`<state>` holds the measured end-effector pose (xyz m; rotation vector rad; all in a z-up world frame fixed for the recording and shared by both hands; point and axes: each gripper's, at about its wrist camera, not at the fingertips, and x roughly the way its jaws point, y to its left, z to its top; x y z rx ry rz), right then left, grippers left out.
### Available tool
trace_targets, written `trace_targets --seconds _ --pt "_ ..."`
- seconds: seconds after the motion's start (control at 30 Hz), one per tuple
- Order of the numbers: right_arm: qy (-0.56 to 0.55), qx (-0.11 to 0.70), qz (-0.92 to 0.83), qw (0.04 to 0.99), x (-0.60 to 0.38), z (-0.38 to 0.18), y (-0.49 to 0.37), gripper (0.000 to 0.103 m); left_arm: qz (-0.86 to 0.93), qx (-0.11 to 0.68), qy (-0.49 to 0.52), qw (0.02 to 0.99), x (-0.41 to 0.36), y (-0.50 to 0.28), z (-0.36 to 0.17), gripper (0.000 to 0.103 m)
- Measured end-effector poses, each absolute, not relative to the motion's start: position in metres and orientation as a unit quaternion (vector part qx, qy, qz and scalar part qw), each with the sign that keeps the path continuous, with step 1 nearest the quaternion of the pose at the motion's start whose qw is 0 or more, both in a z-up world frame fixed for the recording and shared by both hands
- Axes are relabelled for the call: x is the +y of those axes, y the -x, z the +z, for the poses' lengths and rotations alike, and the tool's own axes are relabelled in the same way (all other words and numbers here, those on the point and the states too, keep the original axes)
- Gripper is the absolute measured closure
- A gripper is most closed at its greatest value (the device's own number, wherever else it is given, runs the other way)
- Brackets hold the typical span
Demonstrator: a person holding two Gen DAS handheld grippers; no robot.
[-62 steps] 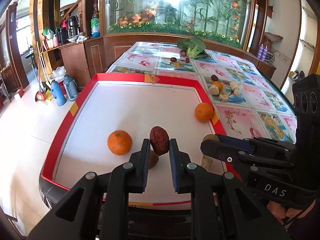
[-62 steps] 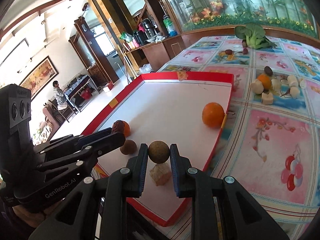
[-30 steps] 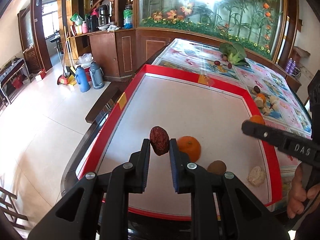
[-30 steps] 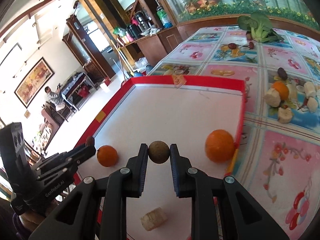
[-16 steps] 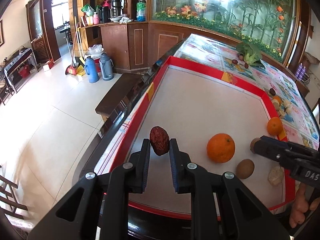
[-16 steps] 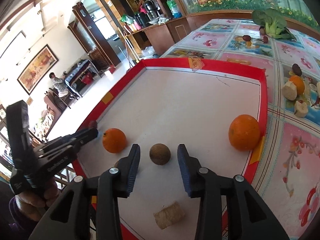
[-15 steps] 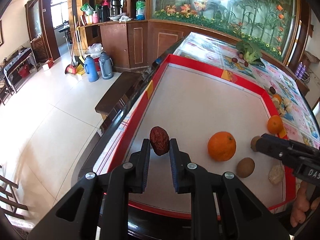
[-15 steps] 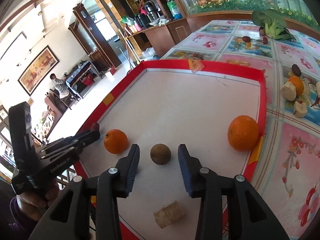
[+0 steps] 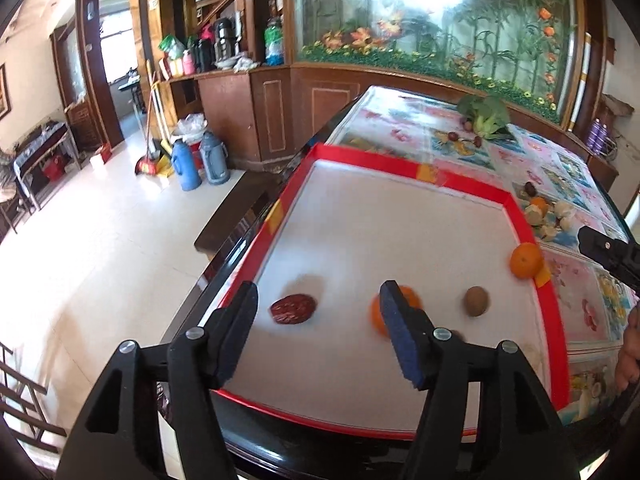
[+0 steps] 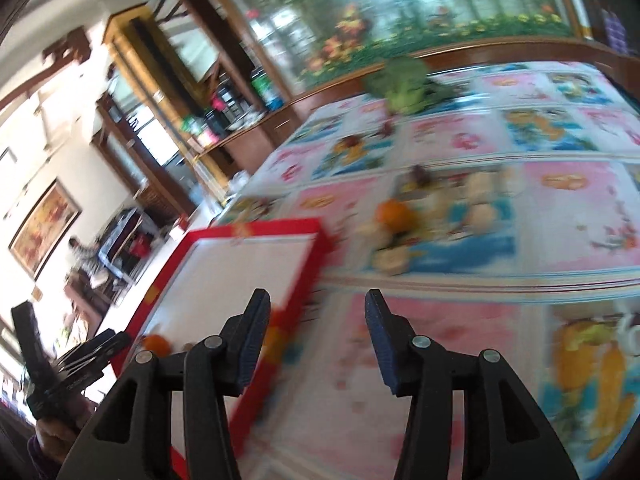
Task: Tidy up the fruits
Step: 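Move both grippers back to the pile and close the right gripper on a white yam chunk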
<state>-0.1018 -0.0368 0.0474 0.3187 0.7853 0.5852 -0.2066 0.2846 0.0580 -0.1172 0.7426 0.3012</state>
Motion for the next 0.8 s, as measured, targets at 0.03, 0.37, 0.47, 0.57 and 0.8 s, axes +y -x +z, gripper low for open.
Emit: trace_targets --seconds 0.03,0.37,0.47,0.57,0.8 --pt "-0.159 0.372 0.264 0.876 -0.052 0.047 0.098 0.054 0.14 0.357 0.053 0.922 0.279 0.206 0.061 0.037" --pt "-0.163 0.373 0.188 0.894 -0.098 0.044 0.077 0.054 0.035 0.353 -0.019 0.935 0.188 0.191 0.071 0.031" --pt "-0.142 0.377 0.192 0.895 -0.091 0.043 0.078 0.054 0.007 0.36 -0.03 0.932 0.165 0.187 0.07 0.03" --pt "-0.12 0.376 0.191 0.898 -0.085 0.042 0.078 0.054 -0.019 0.368 -0.042 0.929 0.142 0.182 0.066 0.03" --pt "-0.113 0.379 0.19 0.899 -0.084 0.039 0.072 0.054 -0.058 0.375 -0.058 0.923 0.104 0.178 0.06 0.03"
